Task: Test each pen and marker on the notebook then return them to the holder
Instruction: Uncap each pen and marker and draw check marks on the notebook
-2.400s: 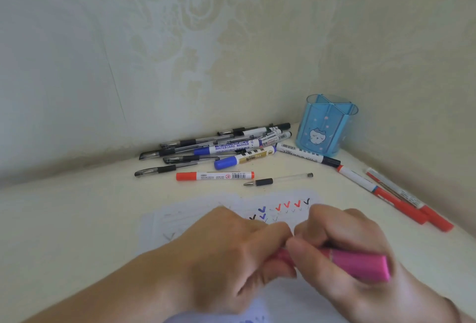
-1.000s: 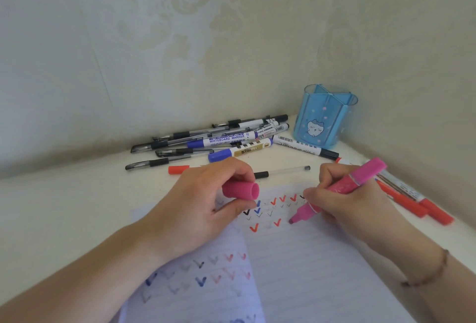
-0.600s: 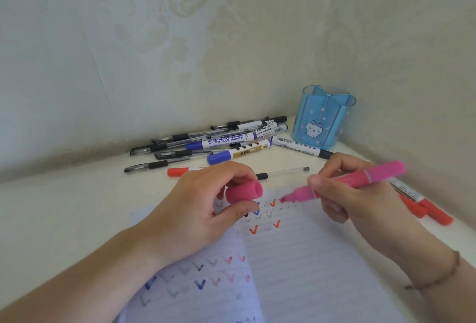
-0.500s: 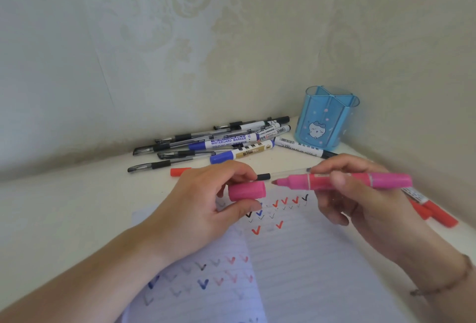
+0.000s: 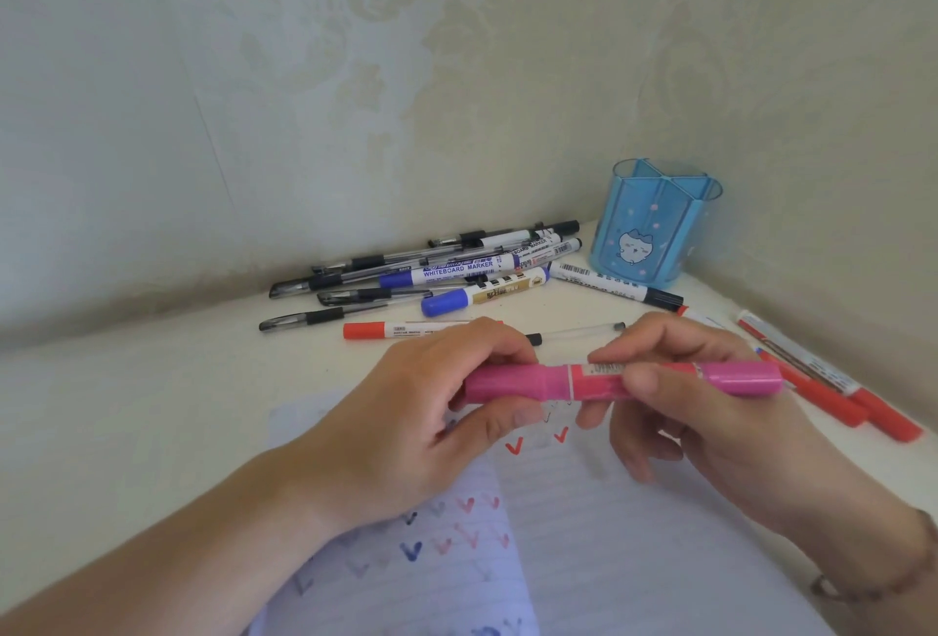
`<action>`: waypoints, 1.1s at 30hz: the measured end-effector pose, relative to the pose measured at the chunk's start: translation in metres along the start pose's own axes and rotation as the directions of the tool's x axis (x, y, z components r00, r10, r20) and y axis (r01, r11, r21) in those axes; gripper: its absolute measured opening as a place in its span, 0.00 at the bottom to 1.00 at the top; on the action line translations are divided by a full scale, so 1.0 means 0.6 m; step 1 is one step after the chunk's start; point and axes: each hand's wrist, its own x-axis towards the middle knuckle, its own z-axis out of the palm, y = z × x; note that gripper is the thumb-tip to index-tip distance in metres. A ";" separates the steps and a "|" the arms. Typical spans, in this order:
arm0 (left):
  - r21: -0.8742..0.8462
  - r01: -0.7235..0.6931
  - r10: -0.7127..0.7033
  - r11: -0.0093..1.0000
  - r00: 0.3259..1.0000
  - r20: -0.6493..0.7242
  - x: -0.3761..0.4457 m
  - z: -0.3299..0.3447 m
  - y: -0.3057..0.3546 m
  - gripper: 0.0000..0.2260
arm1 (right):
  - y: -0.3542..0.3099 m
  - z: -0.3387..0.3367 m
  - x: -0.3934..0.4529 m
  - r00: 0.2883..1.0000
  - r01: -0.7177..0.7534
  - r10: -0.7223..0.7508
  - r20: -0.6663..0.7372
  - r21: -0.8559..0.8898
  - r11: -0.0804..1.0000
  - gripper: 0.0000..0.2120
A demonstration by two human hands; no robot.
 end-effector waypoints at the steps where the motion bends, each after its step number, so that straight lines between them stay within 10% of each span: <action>1: -0.036 0.008 -0.008 0.999 1.000 0.011 -0.001 0.000 0.002 0.11 | 0.001 0.005 0.000 1.000 0.017 -0.017 0.001 0.010 1.000 0.17; 21: -0.264 0.051 -0.051 0.963 0.999 0.007 -0.022 0.008 0.035 0.09 | 0.017 0.080 -0.013 0.966 0.252 -0.241 -0.093 0.138 0.958 0.18; 33: -0.052 0.069 -0.071 0.996 0.997 -0.043 0.004 -0.008 0.011 0.04 | -0.026 -0.019 -0.004 0.999 -0.028 0.031 0.039 -0.086 0.996 0.23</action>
